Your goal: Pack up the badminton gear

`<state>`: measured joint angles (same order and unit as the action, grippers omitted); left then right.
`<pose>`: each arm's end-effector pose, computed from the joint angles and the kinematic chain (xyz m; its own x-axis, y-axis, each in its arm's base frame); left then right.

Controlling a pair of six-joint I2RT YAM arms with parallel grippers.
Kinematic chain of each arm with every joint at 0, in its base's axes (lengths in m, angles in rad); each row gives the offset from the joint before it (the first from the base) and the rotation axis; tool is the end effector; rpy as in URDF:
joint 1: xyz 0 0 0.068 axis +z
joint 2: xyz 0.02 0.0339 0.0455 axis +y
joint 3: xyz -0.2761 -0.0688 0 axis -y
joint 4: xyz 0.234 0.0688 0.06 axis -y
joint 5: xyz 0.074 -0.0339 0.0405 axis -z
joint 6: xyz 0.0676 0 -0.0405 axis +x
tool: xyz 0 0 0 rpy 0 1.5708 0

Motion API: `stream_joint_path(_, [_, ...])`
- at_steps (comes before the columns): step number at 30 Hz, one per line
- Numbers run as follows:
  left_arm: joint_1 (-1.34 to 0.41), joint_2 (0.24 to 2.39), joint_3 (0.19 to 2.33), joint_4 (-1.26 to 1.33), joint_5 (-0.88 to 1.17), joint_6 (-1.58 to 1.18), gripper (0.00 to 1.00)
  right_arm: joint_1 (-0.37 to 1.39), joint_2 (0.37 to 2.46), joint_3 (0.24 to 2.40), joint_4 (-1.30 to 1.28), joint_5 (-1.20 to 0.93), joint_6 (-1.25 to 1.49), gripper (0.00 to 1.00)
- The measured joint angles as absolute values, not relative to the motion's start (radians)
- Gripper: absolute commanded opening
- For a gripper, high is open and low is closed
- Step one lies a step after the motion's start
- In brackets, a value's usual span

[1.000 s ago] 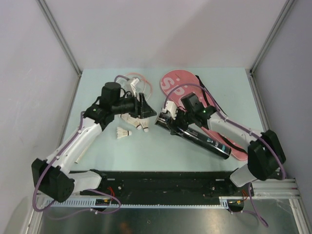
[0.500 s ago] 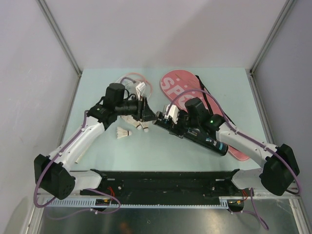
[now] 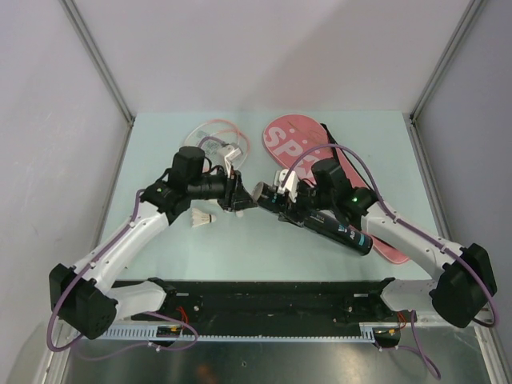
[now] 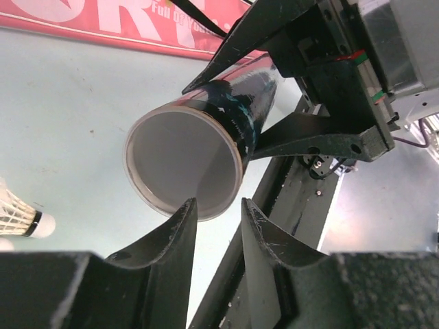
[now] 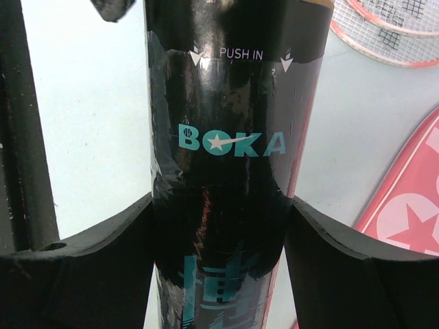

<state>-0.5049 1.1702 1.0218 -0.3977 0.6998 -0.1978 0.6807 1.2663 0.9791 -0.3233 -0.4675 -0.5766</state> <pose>0.2065 -0.1639 0.3272 -0.6131 0.1671 -0.7722 0.7458 0.4448 -0.4959 0.2052 0.2054 0.2911 0.0892 -0.5540 -0.8277 -0.9544 0.1901 -0.2301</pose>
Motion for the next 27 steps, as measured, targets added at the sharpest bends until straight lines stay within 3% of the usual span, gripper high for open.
stream_joint_path(6, [-0.526, 1.169, 1.022, -0.397, 0.664, -0.17, 0.26, 0.669, 1.262, 0.979, -0.327, -0.507, -0.577, 0.37])
stream_joint_path(8, [-0.538, 1.169, 1.022, -0.39, 0.651, -0.16, 0.13, 0.662, 1.262, 0.978, -0.331, -0.517, -0.576, 0.42])
stream_joint_path(11, [-0.558, 1.162, 1.022, -0.387, 0.629, -0.145, 0.0, 0.656, 1.263, 0.974, -0.333, -0.524, -0.569, 0.49])
stream_joint_path(18, [-0.585, 1.115, 1.015, -0.404, 0.539, -0.118, 0.0, 0.696, 1.267, 0.974, -0.309, -0.457, -0.535, 0.63])
stream_joint_path(22, [-0.591, 1.084, 1.006, -0.429, 0.485, -0.11, 0.0, 0.751, 1.275, 0.974, -0.283, -0.362, -0.519, 0.78])
stream_joint_path(27, [-0.6, 1.059, 1.003, -0.427, 0.463, -0.123, 0.0, 0.8, 1.293, 0.974, -0.237, -0.278, -0.513, 0.81])
